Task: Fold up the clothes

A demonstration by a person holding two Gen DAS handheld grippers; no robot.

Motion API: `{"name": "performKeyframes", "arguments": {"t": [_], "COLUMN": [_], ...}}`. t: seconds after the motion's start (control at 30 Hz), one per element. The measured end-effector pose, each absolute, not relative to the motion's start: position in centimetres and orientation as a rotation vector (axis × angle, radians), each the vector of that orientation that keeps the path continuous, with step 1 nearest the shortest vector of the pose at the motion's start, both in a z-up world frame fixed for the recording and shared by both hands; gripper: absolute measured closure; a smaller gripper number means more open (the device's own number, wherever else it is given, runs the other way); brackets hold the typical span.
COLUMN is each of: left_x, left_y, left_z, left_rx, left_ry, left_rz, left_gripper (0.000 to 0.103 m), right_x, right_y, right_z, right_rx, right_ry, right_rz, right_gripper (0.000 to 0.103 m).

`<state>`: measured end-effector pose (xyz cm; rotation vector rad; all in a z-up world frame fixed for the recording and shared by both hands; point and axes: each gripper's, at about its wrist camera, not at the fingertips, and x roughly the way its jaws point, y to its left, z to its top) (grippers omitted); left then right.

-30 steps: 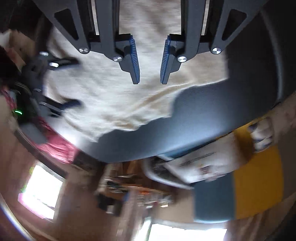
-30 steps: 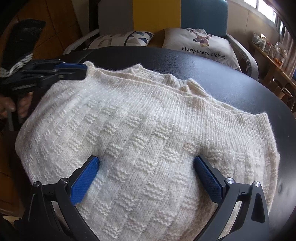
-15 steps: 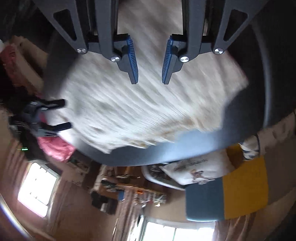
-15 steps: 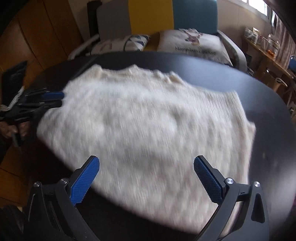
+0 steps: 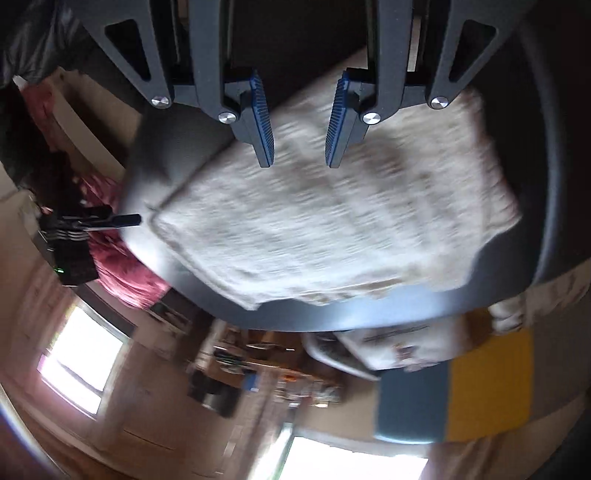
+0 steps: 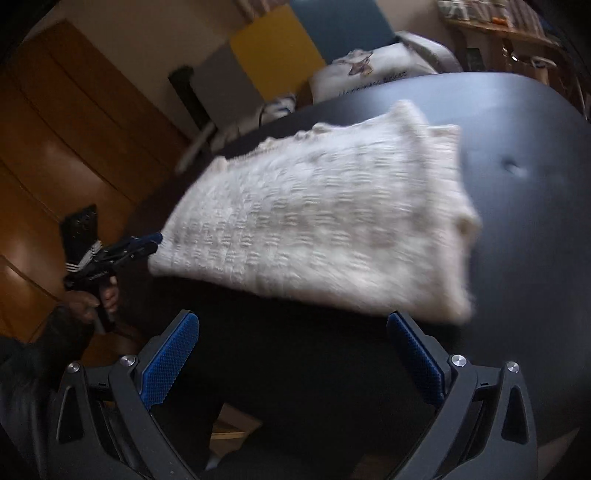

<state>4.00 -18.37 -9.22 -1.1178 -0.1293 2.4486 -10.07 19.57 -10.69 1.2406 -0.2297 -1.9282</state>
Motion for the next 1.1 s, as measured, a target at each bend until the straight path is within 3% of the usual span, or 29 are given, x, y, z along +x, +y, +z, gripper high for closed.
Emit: {"name": "performKeyframes", "arguments": {"t": [0.2, 0.4, 0.5, 0.7, 0.97, 1.1], "left_x": [-2.4, -9.4, -11.3, -11.7, -11.0, -12.1], "left_y": [-9.3, -3.4, -3.4, -5.5, -4.6, -3.1], "left_z": [-7.8, -10.6, -13.0, -14.1, -13.3, -9.7], "left_rx": [-1.022, -1.152, -1.267, -1.296, -1.325, -1.201], "left_ry": [0.042, 0.254, 0.260, 0.088, 0.219, 0.252], "left_rz": [2.303, 2.119, 2.085, 2.065, 2.031, 2.017], "left_gripper": [0.074, 0.074, 0.074, 0.072, 0.072, 0.072], "right_x": [-14.1, -18.9, -19.3, -16.7, -14.8, -14.6], "right_y": [23.2, 23.1, 22.1, 18.6, 15.3, 14.7], "right_z": [-11.8, -13.1, -13.4, -12.4, -13.8, -13.7], "right_rx": [1.224, 1.223, 1.211, 1.185, 1.308, 1.323], "right_ry": [-0.245, -0.260, -0.252, -0.103, 0.172, 0.184], "right_rz": [-1.846, -1.644, -1.508, -1.237, -1.104, -1.122], "right_gripper": [0.000, 0.000, 0.000, 0.000, 0.000, 0.000]}}
